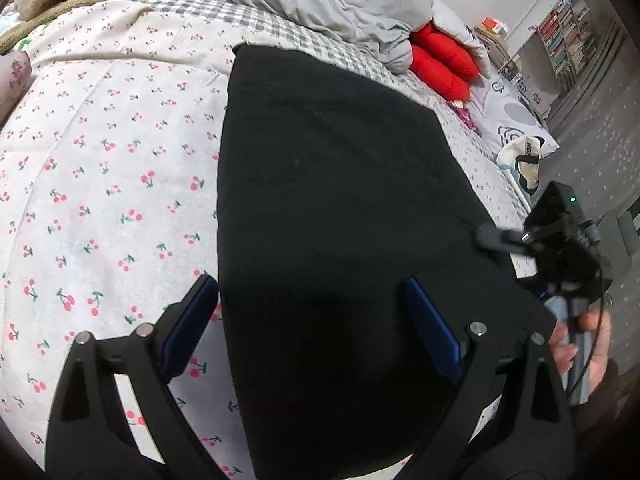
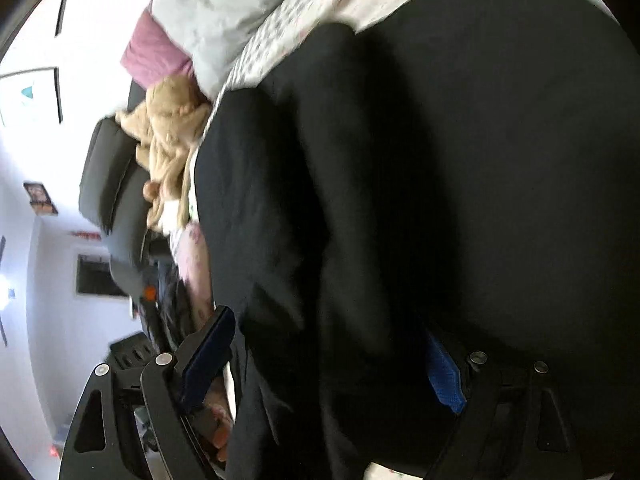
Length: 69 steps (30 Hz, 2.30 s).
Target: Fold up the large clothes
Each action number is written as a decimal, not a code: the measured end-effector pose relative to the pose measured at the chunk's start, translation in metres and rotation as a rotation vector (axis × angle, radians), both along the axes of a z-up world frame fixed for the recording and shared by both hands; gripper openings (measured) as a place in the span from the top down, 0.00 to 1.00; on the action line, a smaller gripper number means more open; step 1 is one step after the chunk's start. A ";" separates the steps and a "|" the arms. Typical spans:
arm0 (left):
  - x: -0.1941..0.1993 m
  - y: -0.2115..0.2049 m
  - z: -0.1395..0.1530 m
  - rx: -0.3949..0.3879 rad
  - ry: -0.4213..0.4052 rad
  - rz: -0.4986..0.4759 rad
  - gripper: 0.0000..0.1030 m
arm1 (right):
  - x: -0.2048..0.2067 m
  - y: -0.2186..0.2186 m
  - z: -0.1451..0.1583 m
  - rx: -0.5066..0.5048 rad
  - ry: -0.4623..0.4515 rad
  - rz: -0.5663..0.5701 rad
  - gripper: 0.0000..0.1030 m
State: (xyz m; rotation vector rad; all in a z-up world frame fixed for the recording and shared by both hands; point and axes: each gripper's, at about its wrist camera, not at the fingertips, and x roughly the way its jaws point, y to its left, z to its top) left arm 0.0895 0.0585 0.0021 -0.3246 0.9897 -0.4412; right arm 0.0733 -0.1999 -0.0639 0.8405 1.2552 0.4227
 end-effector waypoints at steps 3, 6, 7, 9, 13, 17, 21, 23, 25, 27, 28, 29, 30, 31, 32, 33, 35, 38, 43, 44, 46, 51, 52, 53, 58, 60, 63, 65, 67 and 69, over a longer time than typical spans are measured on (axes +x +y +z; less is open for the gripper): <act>0.002 0.007 0.008 0.001 -0.027 0.028 0.09 | 0.003 0.023 0.013 -0.086 -0.076 0.050 0.61; 0.004 0.013 0.018 0.001 -0.056 0.056 0.09 | 0.001 0.040 0.040 -0.190 -0.177 0.077 0.71; 0.004 0.015 0.022 -0.006 -0.069 0.062 0.09 | -0.001 0.044 0.051 -0.220 -0.222 0.090 0.73; 0.003 0.016 0.032 -0.036 -0.100 0.073 0.09 | -0.007 0.046 0.068 -0.265 -0.292 0.113 0.74; -0.002 0.011 0.050 -0.123 -0.173 0.065 0.11 | -0.021 0.026 0.096 -0.281 -0.380 0.087 0.75; -0.002 -0.011 0.057 -0.171 -0.202 0.023 0.35 | -0.033 -0.020 0.109 -0.250 -0.404 0.007 0.75; 0.005 -0.044 0.048 -0.175 -0.165 -0.061 0.55 | -0.038 -0.058 0.108 -0.229 -0.394 -0.053 0.75; 0.005 -0.061 0.041 -0.154 -0.153 -0.104 0.57 | -0.037 -0.076 0.102 -0.219 -0.374 -0.078 0.75; 0.002 -0.079 0.036 -0.122 -0.156 -0.150 0.57 | -0.035 -0.106 0.090 -0.213 -0.338 -0.114 0.75; -0.001 -0.097 0.030 -0.087 -0.156 -0.196 0.57 | -0.031 -0.125 0.074 -0.199 -0.295 -0.147 0.74; -0.003 -0.103 0.028 -0.071 -0.159 -0.211 0.57 | -0.030 -0.137 0.062 -0.184 -0.264 -0.170 0.72; -0.005 -0.110 0.026 -0.050 -0.166 -0.225 0.57 | -0.029 -0.147 0.048 -0.171 -0.217 -0.196 0.65; -0.007 -0.116 0.024 -0.022 -0.181 -0.235 0.57 | -0.027 -0.150 0.037 -0.166 -0.171 -0.209 0.63; -0.009 -0.120 0.023 0.000 -0.193 -0.242 0.57 | -0.028 -0.159 0.031 -0.157 -0.137 -0.223 0.56; -0.010 -0.121 0.024 0.012 -0.200 -0.242 0.57 | -0.031 -0.172 0.030 -0.142 -0.119 -0.241 0.47; -0.009 -0.122 0.026 0.024 -0.203 -0.237 0.57 | -0.037 -0.181 0.034 -0.118 -0.118 -0.275 0.44; -0.009 -0.122 0.032 0.026 -0.202 -0.228 0.57 | -0.053 -0.197 0.049 -0.062 -0.161 -0.324 0.31; -0.006 -0.119 0.035 0.002 -0.193 -0.220 0.57 | -0.077 -0.201 0.057 -0.021 -0.153 -0.321 0.28; -0.005 -0.125 0.037 0.009 -0.198 -0.220 0.57 | -0.092 -0.181 0.040 0.002 -0.021 -0.224 0.28; -0.005 -0.127 0.037 0.014 -0.204 -0.222 0.57 | -0.091 -0.174 0.038 0.040 -0.023 -0.206 0.29; -0.006 -0.131 0.039 0.019 -0.216 -0.227 0.57 | -0.087 -0.159 0.043 0.032 -0.060 -0.179 0.66; -0.011 -0.135 0.043 0.002 -0.247 -0.247 0.57 | -0.103 -0.154 0.089 -0.001 -0.244 -0.165 0.78; -0.013 -0.138 0.040 0.002 -0.238 -0.271 0.56 | -0.106 -0.154 0.089 -0.046 -0.236 -0.159 0.78; -0.013 -0.141 0.036 0.010 -0.226 -0.291 0.54 | -0.106 -0.153 0.080 -0.143 -0.186 -0.149 0.78; -0.028 -0.162 0.010 0.124 -0.228 -0.370 0.54 | -0.095 -0.144 0.020 -0.400 0.032 -0.074 0.54; -0.035 -0.170 0.017 0.207 -0.275 -0.380 0.54 | -0.096 -0.153 0.038 -0.374 -0.005 -0.096 0.46; -0.035 -0.169 0.033 0.190 -0.297 -0.380 0.47 | -0.098 -0.166 0.075 -0.362 -0.115 -0.189 0.39; -0.030 -0.165 0.042 0.164 -0.323 -0.357 0.46 | -0.089 -0.167 0.098 -0.356 -0.222 -0.237 0.37; -0.020 -0.164 0.045 0.149 -0.334 -0.329 0.45 | -0.073 -0.162 0.107 -0.338 -0.280 -0.240 0.37; -0.005 -0.163 0.045 0.135 -0.329 -0.289 0.45 | -0.050 -0.152 0.103 -0.322 -0.288 -0.226 0.37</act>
